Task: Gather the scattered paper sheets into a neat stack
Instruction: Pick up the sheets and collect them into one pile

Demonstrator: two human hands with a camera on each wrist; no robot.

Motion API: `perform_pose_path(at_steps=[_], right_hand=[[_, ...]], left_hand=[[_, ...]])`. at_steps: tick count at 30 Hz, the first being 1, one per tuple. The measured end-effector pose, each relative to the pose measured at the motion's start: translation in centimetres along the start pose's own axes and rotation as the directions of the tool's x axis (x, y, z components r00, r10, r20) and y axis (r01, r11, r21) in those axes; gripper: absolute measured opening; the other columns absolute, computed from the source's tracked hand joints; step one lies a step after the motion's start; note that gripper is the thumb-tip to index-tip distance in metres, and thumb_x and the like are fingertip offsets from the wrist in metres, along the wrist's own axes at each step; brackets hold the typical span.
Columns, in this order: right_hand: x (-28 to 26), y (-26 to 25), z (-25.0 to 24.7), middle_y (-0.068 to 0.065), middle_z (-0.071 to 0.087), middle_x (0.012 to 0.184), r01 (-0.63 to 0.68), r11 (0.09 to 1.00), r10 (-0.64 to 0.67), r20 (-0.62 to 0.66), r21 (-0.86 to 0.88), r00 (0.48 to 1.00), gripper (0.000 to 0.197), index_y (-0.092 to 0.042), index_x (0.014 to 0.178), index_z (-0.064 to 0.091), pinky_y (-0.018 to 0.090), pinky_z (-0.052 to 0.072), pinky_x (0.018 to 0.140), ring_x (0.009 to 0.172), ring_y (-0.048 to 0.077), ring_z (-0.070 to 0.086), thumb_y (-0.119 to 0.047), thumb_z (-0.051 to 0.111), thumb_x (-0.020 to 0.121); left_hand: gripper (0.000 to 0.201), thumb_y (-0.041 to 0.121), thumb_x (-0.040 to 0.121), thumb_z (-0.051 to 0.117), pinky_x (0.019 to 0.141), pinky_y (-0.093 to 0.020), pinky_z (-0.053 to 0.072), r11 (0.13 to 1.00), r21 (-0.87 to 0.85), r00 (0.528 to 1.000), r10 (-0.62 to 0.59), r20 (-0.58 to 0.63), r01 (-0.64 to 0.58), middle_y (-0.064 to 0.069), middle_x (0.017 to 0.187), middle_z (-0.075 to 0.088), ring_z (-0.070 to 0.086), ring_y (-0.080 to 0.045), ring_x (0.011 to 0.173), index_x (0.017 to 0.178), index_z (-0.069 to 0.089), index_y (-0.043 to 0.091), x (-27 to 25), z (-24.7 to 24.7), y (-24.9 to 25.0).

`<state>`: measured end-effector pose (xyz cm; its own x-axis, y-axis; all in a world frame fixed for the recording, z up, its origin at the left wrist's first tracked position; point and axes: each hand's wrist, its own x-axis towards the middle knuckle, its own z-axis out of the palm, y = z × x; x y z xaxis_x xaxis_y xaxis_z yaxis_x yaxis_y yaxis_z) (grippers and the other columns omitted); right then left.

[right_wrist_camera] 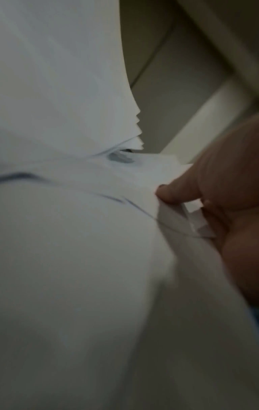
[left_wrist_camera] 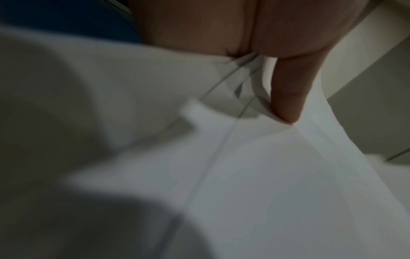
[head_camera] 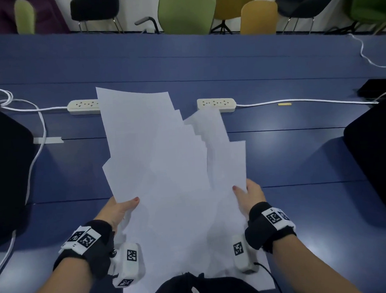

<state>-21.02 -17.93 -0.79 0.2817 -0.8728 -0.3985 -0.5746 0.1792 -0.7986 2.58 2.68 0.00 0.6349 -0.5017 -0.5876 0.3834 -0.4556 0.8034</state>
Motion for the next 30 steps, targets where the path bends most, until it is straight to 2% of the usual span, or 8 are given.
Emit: perform_pose_path(at_steps=[5, 9, 16, 19, 20, 22, 24, 30], right_hand=[[0.4, -2.8, -4.5, 0.011, 0.067, 0.113, 0.14, 0.99, -0.13, -0.293, 0.013, 0.947, 0.025, -0.01, 0.114, 0.06, 0.028, 0.042, 0.089, 0.104, 0.027, 0.06, -0.014, 0.05, 0.091], [-0.5, -5.0, -6.9, 0.01, 0.068, 0.103, 0.296, 0.955, -0.243, -0.501, 0.028, 0.831, 0.021, -0.011, 0.108, 0.061, 0.032, 0.046, 0.088, 0.097, 0.027, 0.061, -0.016, 0.048, 0.092], [-0.7, -8.4, -8.8, -0.005, 0.064, 0.098, 0.491, 0.832, -0.176, -0.717, 0.258, 0.675, 0.023, -0.016, 0.108, 0.06, 0.031, 0.051, 0.09, 0.094, 0.014, 0.062, -0.016, 0.05, 0.088], [-0.9, -9.8, -9.6, -0.013, 0.06, 0.098, 0.544, 0.762, -0.113, -0.755, 0.352, 0.646, 0.03, -0.009, 0.12, 0.054, 0.011, 0.046, 0.088, 0.096, 0.005, 0.059, -0.011, 0.05, 0.09], [-0.9, -10.1, -9.7, -0.012, 0.06, 0.103, 0.559, 0.737, -0.103, -0.755, 0.379, 0.648, 0.033, -0.007, 0.124, 0.051, 0.01, 0.045, 0.09, 0.099, 0.005, 0.059, -0.009, 0.05, 0.091], [-0.6, -10.2, -9.5, 0.002, 0.06, 0.121, 0.543, 0.737, -0.097, -0.732, 0.403, 0.675, 0.038, -0.003, 0.127, 0.048, 0.027, 0.045, 0.102, 0.112, 0.016, 0.058, -0.01, 0.051, 0.09], [-0.3, -9.8, -8.7, 0.012, 0.058, 0.127, 0.457, 0.782, -0.084, -0.654, 0.424, 0.752, 0.04, -0.001, 0.128, 0.047, 0.039, 0.042, 0.106, 0.117, 0.024, 0.055, -0.012, 0.052, 0.09], [-1.5, -4.7, -4.8, 0.001, 0.062, 0.107, 0.306, 0.866, -0.226, -0.235, 0.395, 0.945, 0.021, -0.013, 0.11, 0.055, 0.035, 0.043, 0.099, 0.105, 0.021, 0.057, -0.005, 0.048, 0.092]], left_hand=[[0.043, 0.001, 0.089, 0.053, 0.092, -0.03, 0.03, 0.998, 0.059, 0.999, 0.033, -0.029, -0.031, -0.004, 0.118, 0.051, 0.046, -0.019, 0.106, 0.131, 0.045, 0.002, -0.6, 0.7, 0.3], [0.043, 0.002, 0.089, 0.054, 0.094, -0.032, 0.031, 0.992, 0.119, 0.999, 0.037, -0.04, -0.032, -0.016, 0.13, 0.053, 0.049, -0.03, 0.118, 0.131, 0.045, 0.001, -0.4, 0.8, 0.2], [0.036, 0.006, 0.088, 0.057, 0.095, -0.037, 0.039, 0.979, 0.205, 0.999, 0.014, -0.036, -0.006, -0.016, 0.121, 0.06, 0.056, -0.03, 0.105, 0.123, 0.053, 0.0, 0.1, 0.5, -0.2], [0.035, 0.006, 0.088, 0.056, 0.09, -0.037, 0.04, 0.975, 0.223, 0.999, 0.004, -0.041, 0.005, -0.015, 0.11, 0.06, 0.056, -0.03, 0.1, 0.122, 0.053, -0.002, 0.0, 0.8, -0.2], [0.036, 0.006, 0.088, 0.056, 0.091, -0.038, 0.04, 0.973, 0.232, 0.999, 0.001, -0.041, 0.009, -0.015, 0.109, 0.06, 0.056, -0.031, 0.1, 0.123, 0.052, -0.002, -0.1, 0.9, -0.1], [0.037, 0.005, 0.087, 0.056, 0.091, -0.039, 0.041, 0.97, 0.241, 0.999, -0.004, -0.046, 0.015, -0.016, 0.109, 0.061, 0.056, -0.031, 0.1, 0.123, 0.052, -0.004, -0.4, 1.0, 0.1], [0.036, 0.005, 0.087, 0.056, 0.089, -0.036, 0.039, 0.973, 0.228, 0.999, -0.004, -0.05, 0.015, -0.017, 0.111, 0.06, 0.055, -0.029, 0.099, 0.123, 0.052, -0.003, -0.7, 1.0, 0.3], [0.042, 0.005, 0.087, 0.058, 0.099, -0.032, 0.033, 0.994, 0.107, 1.0, 0.008, -0.001, -0.008, -0.006, 0.118, 0.055, 0.049, -0.021, 0.107, 0.128, 0.048, 0.002, -2.2, 1.2, 1.1]])
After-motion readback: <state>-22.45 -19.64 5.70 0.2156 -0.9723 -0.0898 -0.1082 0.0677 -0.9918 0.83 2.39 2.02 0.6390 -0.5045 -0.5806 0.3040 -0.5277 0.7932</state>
